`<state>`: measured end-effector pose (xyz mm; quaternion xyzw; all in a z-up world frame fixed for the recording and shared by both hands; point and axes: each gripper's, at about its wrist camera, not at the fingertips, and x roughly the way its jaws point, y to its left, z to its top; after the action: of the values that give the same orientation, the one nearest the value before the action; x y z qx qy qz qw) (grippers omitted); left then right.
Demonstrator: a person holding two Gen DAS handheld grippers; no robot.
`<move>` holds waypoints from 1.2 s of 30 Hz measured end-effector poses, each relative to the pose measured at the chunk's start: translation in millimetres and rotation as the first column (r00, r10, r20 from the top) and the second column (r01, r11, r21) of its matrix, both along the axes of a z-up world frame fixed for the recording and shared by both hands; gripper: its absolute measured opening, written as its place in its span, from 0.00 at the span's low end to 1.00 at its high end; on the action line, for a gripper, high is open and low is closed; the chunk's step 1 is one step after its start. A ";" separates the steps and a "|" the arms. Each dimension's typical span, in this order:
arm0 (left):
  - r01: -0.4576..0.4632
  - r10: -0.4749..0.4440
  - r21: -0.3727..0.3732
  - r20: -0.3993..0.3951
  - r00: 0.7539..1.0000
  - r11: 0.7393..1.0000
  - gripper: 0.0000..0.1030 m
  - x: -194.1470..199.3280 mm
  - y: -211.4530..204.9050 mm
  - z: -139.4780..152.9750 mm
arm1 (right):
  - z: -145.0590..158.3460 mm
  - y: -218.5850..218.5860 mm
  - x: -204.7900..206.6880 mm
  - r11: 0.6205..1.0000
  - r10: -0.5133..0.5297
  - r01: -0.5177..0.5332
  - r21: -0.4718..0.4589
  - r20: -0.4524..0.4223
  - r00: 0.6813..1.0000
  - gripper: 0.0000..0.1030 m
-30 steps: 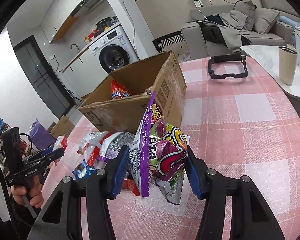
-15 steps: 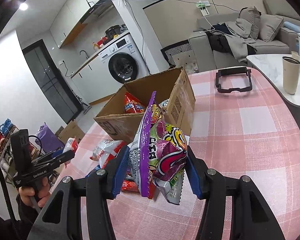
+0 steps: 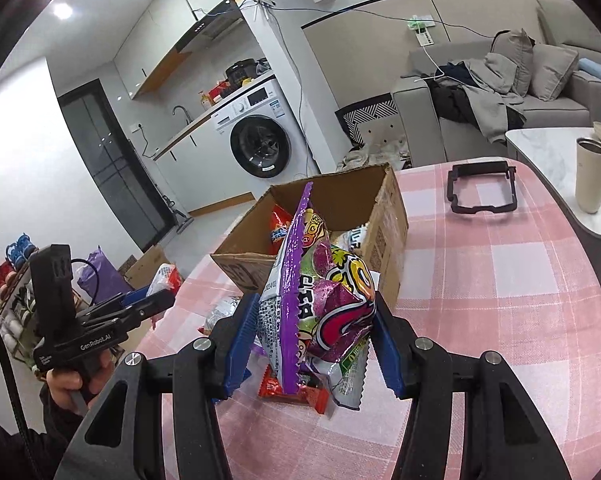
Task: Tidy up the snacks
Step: 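Lift and carry both held bags over the cardboard box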
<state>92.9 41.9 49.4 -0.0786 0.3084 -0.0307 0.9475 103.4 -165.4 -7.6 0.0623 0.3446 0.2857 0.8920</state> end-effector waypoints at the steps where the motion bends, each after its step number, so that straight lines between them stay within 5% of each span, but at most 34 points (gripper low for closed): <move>1: 0.000 0.000 -0.002 0.003 1.000 1.000 0.48 2.6 0.6 2.3 | 2.4 2.2 0.6 1.000 0.004 -0.004 0.000 0.004 1.000 0.53; 18: 0.013 -0.012 0.000 0.043 0.999 1.000 0.48 51.5 -8.4 37.4 | 25.0 35.9 24.9 0.998 0.053 -0.054 0.036 0.024 0.998 0.53; 36: 0.050 -0.051 0.054 0.017 0.999 0.997 0.48 126.9 -39.6 32.2 | 18.8 50.2 71.3 0.998 0.039 -0.039 0.041 -0.006 0.999 0.53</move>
<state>219.8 2.3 81.5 -0.0452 0.3021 -0.0474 0.9510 174.7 -115.1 11.2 0.0748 0.3429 0.3099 0.8836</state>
